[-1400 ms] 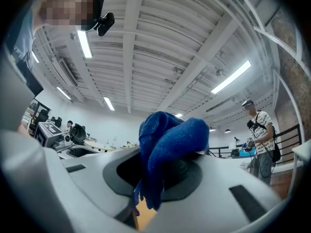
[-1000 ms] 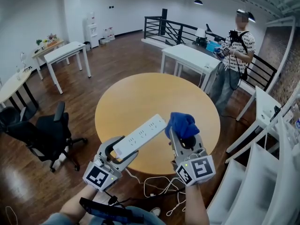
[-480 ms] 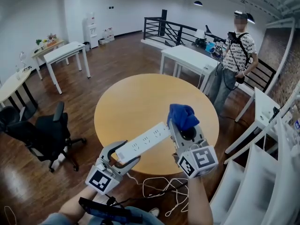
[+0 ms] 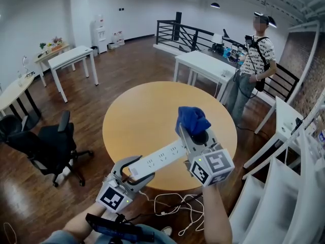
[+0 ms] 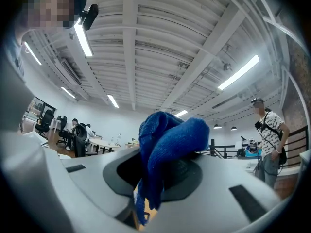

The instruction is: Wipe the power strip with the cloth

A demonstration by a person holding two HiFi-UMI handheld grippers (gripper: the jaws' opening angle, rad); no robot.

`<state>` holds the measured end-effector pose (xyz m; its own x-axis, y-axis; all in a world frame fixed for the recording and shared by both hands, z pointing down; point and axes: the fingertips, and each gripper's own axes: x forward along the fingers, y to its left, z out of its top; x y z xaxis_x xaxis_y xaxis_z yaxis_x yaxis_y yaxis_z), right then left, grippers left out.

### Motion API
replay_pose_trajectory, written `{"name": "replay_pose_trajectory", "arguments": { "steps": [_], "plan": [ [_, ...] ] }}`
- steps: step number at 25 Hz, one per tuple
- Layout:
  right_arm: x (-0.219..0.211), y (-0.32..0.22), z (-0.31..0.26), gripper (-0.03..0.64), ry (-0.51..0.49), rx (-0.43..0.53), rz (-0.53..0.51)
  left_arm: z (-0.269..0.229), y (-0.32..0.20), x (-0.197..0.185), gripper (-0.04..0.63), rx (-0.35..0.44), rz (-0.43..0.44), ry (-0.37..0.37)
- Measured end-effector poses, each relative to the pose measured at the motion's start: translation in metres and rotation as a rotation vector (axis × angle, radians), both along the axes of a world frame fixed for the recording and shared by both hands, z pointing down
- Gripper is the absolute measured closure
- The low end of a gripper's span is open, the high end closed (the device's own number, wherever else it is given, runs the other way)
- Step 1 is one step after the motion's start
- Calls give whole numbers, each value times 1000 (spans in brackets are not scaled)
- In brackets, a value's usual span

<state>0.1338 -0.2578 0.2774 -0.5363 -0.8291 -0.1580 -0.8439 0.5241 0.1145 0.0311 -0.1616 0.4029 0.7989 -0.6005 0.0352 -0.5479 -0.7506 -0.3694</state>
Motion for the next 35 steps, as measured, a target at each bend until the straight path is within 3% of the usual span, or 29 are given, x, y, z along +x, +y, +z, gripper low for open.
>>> {"name": "replay_pose_trajectory", "arguments": {
  "steps": [15, 22, 35],
  "plan": [
    [-33, -8, 4, 540, 65, -28, -23, 2, -8, 1, 313, 9, -21, -22],
    [-56, 0, 14, 540, 148, -27, -22, 5, -14, -1, 313, 10, -43, -42],
    [-113, 32, 24, 540, 90, -76, -148, 6, -19, 5, 313, 23, -62, -42]
  ]
}}
